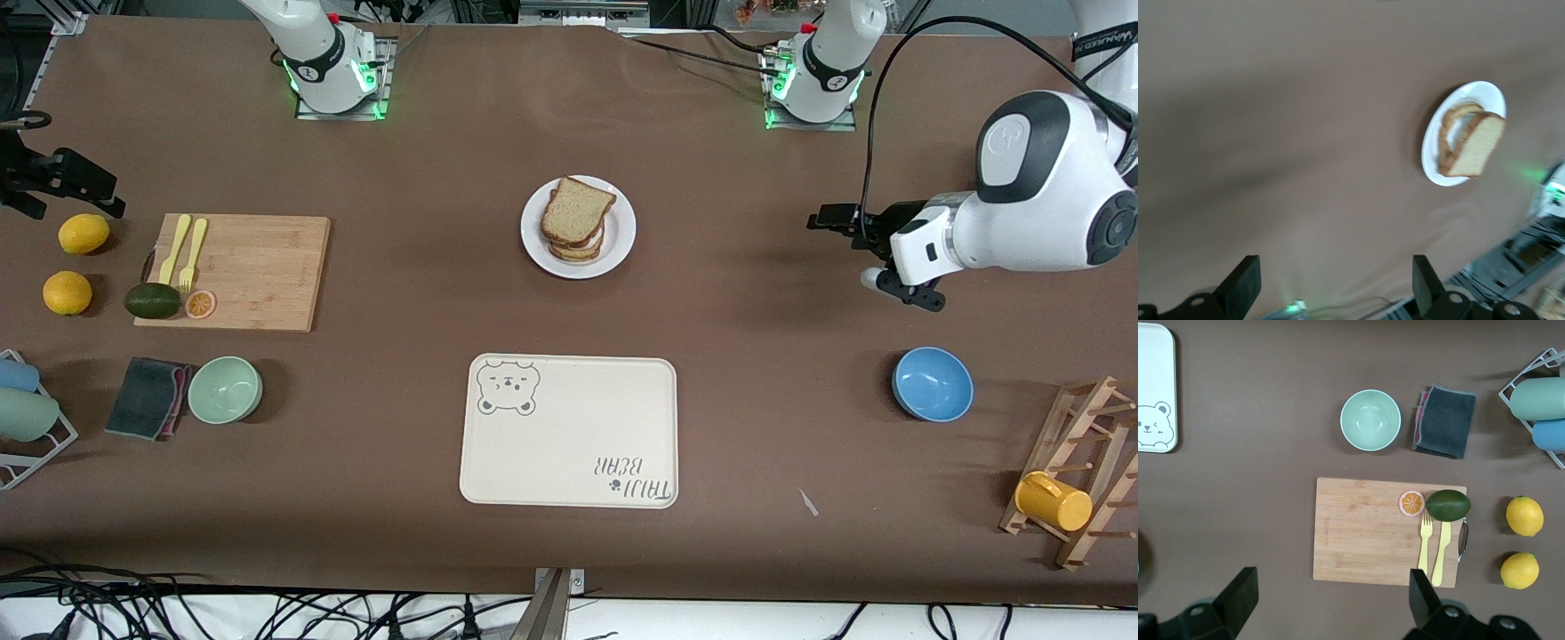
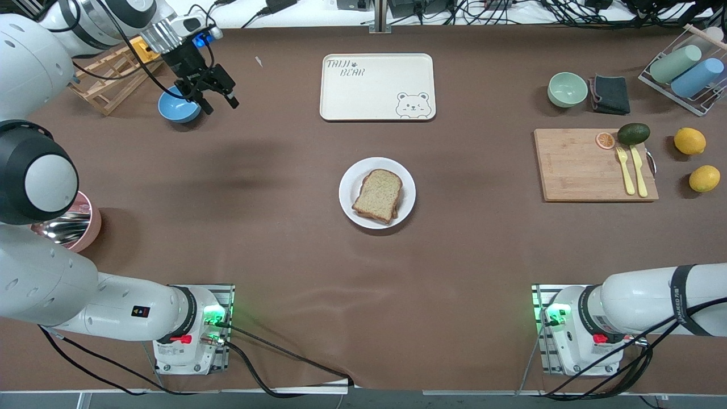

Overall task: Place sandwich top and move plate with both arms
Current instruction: 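Reach the left gripper toward the white plate rim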

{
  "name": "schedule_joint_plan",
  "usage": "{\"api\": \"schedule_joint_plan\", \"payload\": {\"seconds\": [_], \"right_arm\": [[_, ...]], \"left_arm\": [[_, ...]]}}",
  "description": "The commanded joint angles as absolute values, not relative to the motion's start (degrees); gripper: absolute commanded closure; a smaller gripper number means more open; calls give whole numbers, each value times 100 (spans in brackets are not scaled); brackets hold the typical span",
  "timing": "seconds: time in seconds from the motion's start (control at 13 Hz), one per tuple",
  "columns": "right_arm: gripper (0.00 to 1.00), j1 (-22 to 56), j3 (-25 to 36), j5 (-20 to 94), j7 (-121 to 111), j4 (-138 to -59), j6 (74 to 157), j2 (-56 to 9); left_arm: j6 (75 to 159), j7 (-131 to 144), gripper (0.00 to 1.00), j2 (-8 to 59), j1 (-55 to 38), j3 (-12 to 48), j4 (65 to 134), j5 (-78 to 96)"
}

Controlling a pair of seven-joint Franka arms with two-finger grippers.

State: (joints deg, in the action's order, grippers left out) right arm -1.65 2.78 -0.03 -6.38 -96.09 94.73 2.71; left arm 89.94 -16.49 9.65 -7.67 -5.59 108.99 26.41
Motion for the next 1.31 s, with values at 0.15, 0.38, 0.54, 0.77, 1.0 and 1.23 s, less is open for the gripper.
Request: {"api": "schedule_joint_plan", "payload": {"seconds": [0.15, 0.38, 0.54, 0.77, 1.0, 1.23], "right_arm": [[0, -220, 229, 97, -589, -9668, 9510, 325], [0, -211, 211, 97, -589, -9668, 9483, 325], [0, -202, 211, 97, -589, -9659, 9510, 325], [0, -202, 211, 105, -589, -9668, 9501, 325], [0, -193, 185, 97, -589, -9668, 9501, 334], [0, -193, 185, 97, -589, -9659, 9527, 334]], "left_arm": [[8807, -1837, 0, 1660, -773, -536, 10898, 3823], [9042, -1828, 0, 2091, -791, -204, 10933, 4174], [9176, -1898, 0, 2180, -782, -70, 11065, 4543], [9289, -2870, 12, 2249, -791, -62, 11468, 5341], [9571, -3349, 8, 2259, -826, 17, 11742, 5555], [9967, -3785, 6, 2477, -844, 289, 11760, 5799]]}}
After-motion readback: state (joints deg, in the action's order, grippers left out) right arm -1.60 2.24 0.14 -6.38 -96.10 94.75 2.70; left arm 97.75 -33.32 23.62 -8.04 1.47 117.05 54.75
